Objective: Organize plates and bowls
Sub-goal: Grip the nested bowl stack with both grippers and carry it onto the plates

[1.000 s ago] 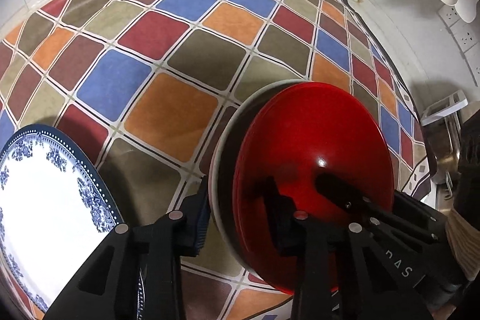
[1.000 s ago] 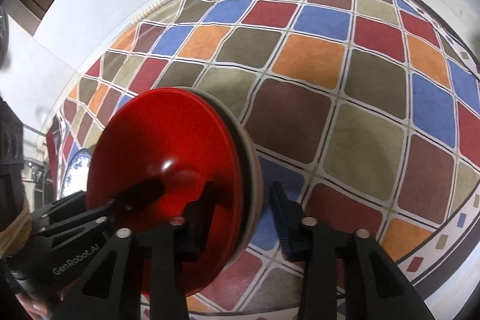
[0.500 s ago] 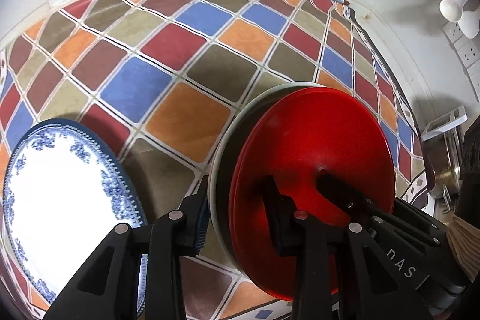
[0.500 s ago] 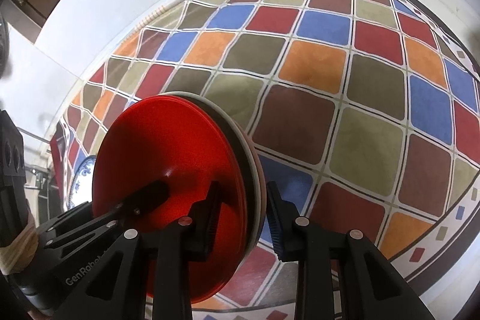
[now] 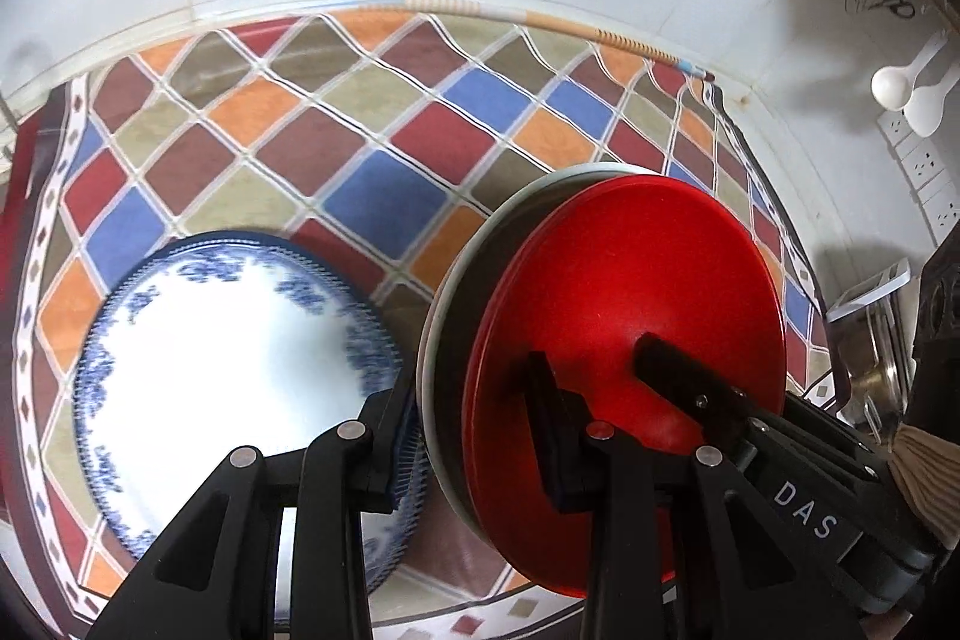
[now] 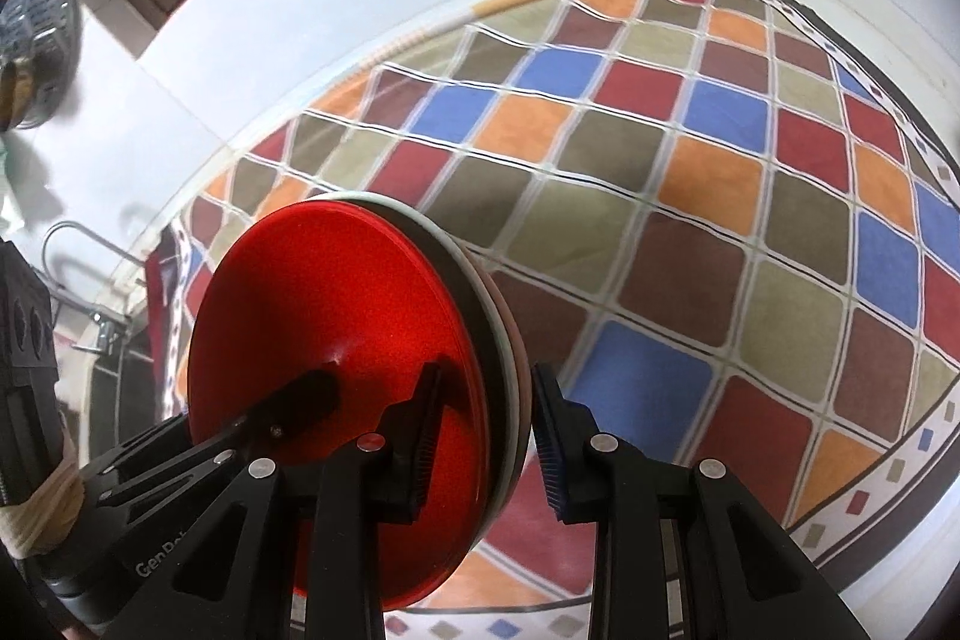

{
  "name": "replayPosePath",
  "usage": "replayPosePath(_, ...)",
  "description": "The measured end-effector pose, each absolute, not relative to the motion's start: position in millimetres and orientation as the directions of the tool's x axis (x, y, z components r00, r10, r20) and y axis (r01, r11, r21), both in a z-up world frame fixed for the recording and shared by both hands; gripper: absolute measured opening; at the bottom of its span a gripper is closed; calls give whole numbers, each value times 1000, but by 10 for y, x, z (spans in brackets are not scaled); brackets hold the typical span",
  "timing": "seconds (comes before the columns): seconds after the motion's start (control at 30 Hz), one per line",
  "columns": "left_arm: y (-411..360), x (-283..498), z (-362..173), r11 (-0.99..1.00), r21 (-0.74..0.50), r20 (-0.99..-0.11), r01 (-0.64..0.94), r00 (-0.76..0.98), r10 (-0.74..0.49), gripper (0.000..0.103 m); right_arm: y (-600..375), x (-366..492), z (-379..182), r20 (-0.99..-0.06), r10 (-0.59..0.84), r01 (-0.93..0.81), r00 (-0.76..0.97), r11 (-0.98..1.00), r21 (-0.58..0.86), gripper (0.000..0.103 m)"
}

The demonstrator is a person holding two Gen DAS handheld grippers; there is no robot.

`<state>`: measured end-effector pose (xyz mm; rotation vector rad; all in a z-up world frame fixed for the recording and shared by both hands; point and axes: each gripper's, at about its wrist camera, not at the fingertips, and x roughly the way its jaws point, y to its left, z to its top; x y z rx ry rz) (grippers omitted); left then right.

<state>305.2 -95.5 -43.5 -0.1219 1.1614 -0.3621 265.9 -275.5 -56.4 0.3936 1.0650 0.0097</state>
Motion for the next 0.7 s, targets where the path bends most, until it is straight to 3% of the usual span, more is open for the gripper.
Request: replayPosePath(0.7, 366, 2823, -316, 957, -278, -864, 84, 414, -287, 32, -1510, 2622, -366, -831, 268, 43, 487, 943, 329, 30)
